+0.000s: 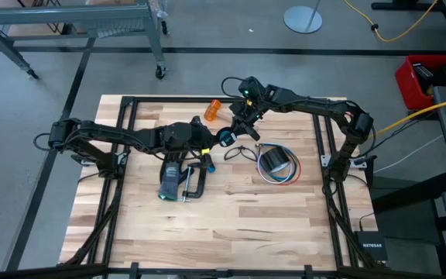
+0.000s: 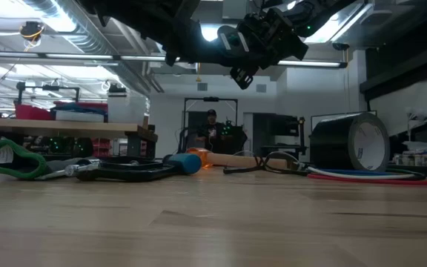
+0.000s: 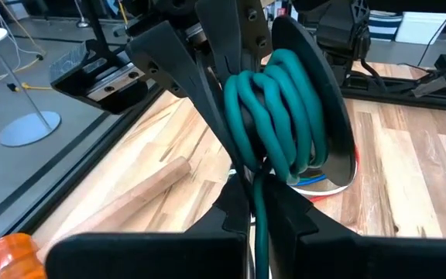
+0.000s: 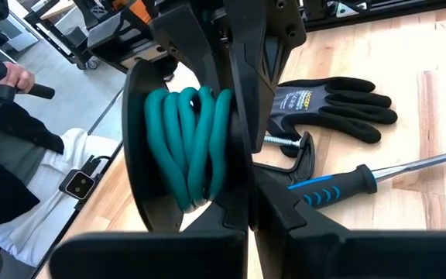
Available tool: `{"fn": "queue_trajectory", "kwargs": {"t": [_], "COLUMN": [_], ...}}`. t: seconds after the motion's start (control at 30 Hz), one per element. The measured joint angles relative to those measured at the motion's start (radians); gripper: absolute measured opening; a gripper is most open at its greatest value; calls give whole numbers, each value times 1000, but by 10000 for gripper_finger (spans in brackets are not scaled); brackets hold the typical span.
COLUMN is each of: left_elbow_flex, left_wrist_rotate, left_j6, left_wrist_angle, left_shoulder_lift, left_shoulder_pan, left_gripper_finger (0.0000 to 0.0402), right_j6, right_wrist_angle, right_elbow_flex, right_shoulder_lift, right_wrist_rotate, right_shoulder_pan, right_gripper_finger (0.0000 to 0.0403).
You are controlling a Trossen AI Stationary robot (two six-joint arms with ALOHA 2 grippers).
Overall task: Coil cords
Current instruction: Coil the green wire onto the spool
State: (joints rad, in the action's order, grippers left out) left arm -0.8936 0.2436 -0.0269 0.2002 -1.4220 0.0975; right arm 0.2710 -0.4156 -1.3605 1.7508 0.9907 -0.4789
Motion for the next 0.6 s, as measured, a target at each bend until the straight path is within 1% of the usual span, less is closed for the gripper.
{"fn": "queue_trajectory", "kwargs": {"t": [0.23, 0.4, 0.5, 0.6], "left_elbow_flex": [0, -3, -6, -8], "left_wrist_rotate": [6, 15, 18, 15], "left_j6": [-18, -17, -18, -22], "left_wrist_angle": [-12, 0, 7, 9], "left_shoulder_lift": [0, 2, 17, 47], "left_shoulder_pan": [1, 3, 11, 29], "left_gripper_finger": [4, 4, 4, 3], "right_j6": [-36, -64, -85, -133], "right_wrist_angle": [7, 7, -4, -3], "right_elbow_flex": [0, -1, -27, -69], "right_shoulder_lift": [0, -14, -19, -26], "right_wrist_rotate": [0, 21, 46, 45], "right_shoulder_pan": [0, -30, -52, -66], "right_gripper_finger": [7, 8, 8, 8]}}
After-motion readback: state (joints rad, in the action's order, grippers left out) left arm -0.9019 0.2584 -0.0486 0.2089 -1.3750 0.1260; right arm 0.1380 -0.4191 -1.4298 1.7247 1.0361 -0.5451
